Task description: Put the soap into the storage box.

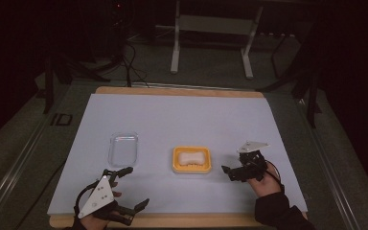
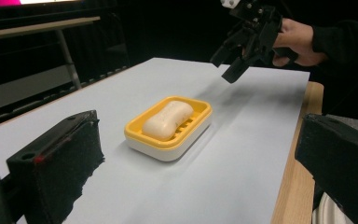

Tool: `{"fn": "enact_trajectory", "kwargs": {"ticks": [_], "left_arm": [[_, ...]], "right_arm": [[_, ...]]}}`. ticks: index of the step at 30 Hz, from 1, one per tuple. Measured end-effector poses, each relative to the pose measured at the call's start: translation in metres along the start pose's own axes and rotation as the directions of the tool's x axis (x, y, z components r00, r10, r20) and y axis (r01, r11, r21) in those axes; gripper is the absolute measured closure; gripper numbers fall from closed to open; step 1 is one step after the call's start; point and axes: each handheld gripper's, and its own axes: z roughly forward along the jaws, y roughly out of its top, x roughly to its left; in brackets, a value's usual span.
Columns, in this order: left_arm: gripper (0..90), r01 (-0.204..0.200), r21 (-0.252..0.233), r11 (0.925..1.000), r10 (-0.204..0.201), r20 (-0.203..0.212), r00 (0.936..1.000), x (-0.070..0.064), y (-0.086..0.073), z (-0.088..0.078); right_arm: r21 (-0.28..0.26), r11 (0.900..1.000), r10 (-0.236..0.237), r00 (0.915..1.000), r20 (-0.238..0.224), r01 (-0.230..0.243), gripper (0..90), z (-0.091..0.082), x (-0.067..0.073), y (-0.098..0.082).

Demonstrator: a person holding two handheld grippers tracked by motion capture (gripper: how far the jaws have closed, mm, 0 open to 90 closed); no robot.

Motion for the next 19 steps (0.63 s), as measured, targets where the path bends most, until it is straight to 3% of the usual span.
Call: {"fn": "enact_trajectory", "kwargs": {"ticks": [2,6,16,19], "left_arm": [[0.8,-0.001,0.0,1.0,0.001,0.001,1.0,-0.0002,0.0003,0.0002],[0.8,-0.005,0.001,1.0,0.005,0.006,1.0,-0.0008,0.0008,0.0011],[0.8,-0.01,0.007,0.9999,0.01,0.013,0.9999,-0.0021,0.0008,0.0017],[0.8,-0.01,0.007,0.9999,0.01,0.013,0.9999,-0.0023,0.0008,0.0019]], "right_arm": [[-0.022,0.999,0.034,0.9994,-0.003,-0.034,11.6,-0.0005,-0.0011,-0.0065],[-0.02,0.999,0.048,0.9987,0.019,-0.048,12.6,0.0024,-0.0036,-0.0115],[-0.046,0.999,0.029,0.9974,0.065,-0.026,13.1,0.0014,-0.0049,-0.011],[-0.05,0.998,0.029,0.9982,0.052,-0.026,12.9,0.0011,-0.0048,-0.0108]]}}
